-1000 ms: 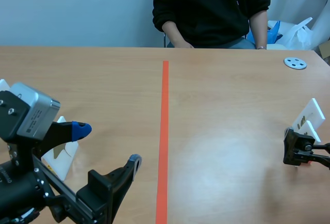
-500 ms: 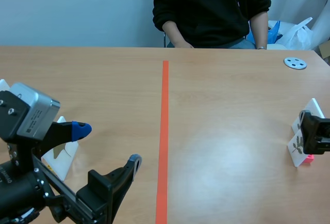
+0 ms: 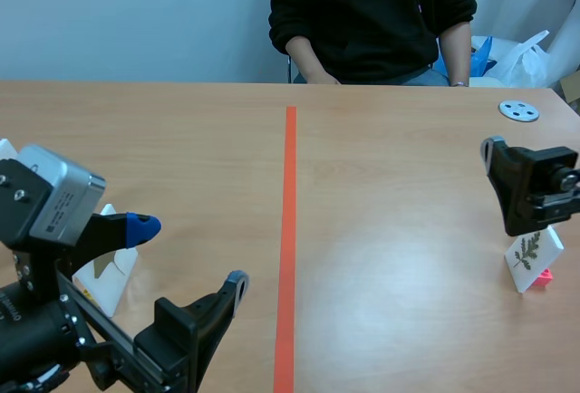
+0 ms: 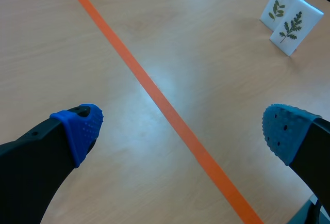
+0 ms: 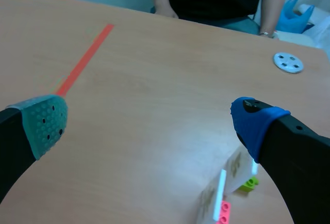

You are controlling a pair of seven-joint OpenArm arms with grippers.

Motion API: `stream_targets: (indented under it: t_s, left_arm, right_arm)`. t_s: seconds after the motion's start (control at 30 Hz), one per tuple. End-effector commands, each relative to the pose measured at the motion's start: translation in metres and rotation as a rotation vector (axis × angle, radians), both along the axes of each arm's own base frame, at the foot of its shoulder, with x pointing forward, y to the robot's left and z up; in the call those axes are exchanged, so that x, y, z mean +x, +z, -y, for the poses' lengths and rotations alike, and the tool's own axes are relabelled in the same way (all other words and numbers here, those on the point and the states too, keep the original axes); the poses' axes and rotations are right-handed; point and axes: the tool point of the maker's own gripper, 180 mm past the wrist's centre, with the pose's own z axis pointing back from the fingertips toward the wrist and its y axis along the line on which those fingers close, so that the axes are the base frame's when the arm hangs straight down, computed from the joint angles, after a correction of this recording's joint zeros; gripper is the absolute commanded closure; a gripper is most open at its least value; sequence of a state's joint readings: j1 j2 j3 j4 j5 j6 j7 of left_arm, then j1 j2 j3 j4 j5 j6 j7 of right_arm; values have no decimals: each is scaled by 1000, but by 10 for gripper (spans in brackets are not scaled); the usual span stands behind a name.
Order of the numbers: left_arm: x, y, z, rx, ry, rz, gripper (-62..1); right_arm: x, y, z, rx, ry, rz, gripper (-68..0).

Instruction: Sort the leaf by its shape. The table is split by an orange tape line. A compound leaf with several leaflets goes to the left side, a simple leaf with one blade goes to the right side. Return to the home posture when a red brick is placed on the table.

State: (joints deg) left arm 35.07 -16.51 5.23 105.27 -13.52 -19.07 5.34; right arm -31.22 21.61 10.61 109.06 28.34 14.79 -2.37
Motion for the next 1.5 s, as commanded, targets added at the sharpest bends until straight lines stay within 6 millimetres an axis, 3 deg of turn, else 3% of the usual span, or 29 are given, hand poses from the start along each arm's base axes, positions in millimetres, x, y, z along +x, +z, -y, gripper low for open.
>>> stream_targets:
  t_s: [0.0, 0.27, 0.5, 0.63, 0.77, 1.47]
  left_arm:
    - [3, 13, 2, -26, 3, 39, -623]
    - [3, 13, 2, -26, 4, 38, -623]
    - [3, 14, 2, -27, 4, 39, -623]
    - [3, 14, 2, -27, 4, 39, -623]
    - [3, 14, 2, -27, 4, 39, -623]
    - [3, 14, 2, -27, 4, 39, -623]
  right_arm:
    - [-1, -3, -9, 14, 24, -10, -679]
    - [-17, -26, -63, 90, 119, -83, -679]
    - [-36, -45, -88, 107, 168, -153, -679]
    - [-51, -55, -90, 101, 176, -196, -679]
    - [-60, -53, -94, 105, 186, -204, -679]
    - [-51, -40, -94, 41, 232, -151, -679]
